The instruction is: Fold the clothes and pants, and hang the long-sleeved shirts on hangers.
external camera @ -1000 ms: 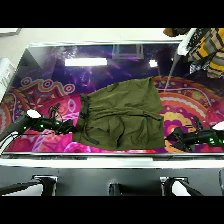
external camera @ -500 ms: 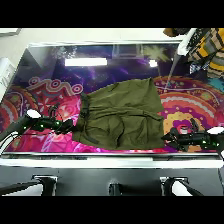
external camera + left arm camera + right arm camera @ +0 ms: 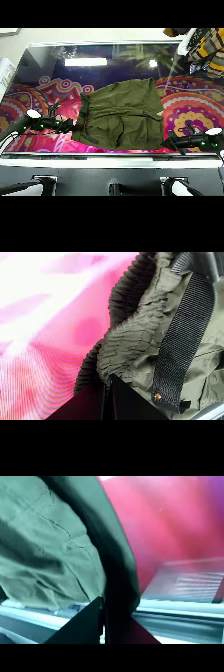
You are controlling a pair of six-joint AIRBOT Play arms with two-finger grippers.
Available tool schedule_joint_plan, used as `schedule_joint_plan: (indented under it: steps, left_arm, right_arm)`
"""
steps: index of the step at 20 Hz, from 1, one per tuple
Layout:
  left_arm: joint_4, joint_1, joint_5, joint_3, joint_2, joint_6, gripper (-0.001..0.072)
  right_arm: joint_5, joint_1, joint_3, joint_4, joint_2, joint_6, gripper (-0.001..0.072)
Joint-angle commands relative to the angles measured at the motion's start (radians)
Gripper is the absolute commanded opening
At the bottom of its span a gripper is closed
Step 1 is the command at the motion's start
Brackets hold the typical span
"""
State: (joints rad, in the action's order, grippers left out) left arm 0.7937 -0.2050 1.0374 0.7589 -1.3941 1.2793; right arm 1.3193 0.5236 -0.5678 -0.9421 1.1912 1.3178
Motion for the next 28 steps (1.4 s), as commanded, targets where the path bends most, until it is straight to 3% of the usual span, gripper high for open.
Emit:
schedule_joint_plan:
  steps: [1, 7, 10, 17, 18, 19, 21, 22, 28]
  left_arm:
    - [0.000, 0.000, -0.002, 0.000, 0.001, 0.004, 0.0021]
    - [0.000, 0.001, 0.001, 0.000, 0.001, 0.003, 0.0021]
    - [0.000, 0.000, 0.001, 0.000, 0.001, 0.003, 0.0021]
    - [0.000, 0.001, 0.002, 0.000, 0.001, 0.004, 0.0024]
    - [-0.004, 0.000, 0.002, 0.000, 0.001, 0.004, 0.0062]
    - [-0.010, 0.000, 0.003, 0.000, 0.001, 0.004, 0.0157]
    - [-0.012, -0.002, 0.024, 0.009, 0.002, 0.003, 0.0442]
    - [-0.011, -0.011, 0.049, 0.014, 0.004, 0.003, 0.0546]
    - [-0.007, -0.133, 0.212, -0.048, 0.116, 0.008, 0.0555]
  right_arm:
    - [0.048, 0.001, 0.002, -0.021, -0.026, 0.008, 0.0018]
    - [0.216, 0.001, 0.002, -0.271, -0.235, 0.209, 0.0018]
    - [0.253, 0.001, 0.002, -0.360, -0.322, 0.256, 0.0018]
    - [0.206, 0.001, 0.026, -0.325, -0.337, 0.284, 0.0019]
    - [0.169, 0.001, 0.026, -0.304, -0.337, 0.284, 0.0019]
    - [0.129, 0.001, 0.026, -0.283, -0.337, 0.283, 0.0019]
    - [0.048, 0.001, 0.026, -0.224, -0.337, 0.283, 0.0019]
    - [0.013, 0.001, 0.026, -0.187, -0.337, 0.276, 0.0019]
    - [-0.077, 0.001, 0.026, -0.139, -0.337, 0.276, 0.0019]
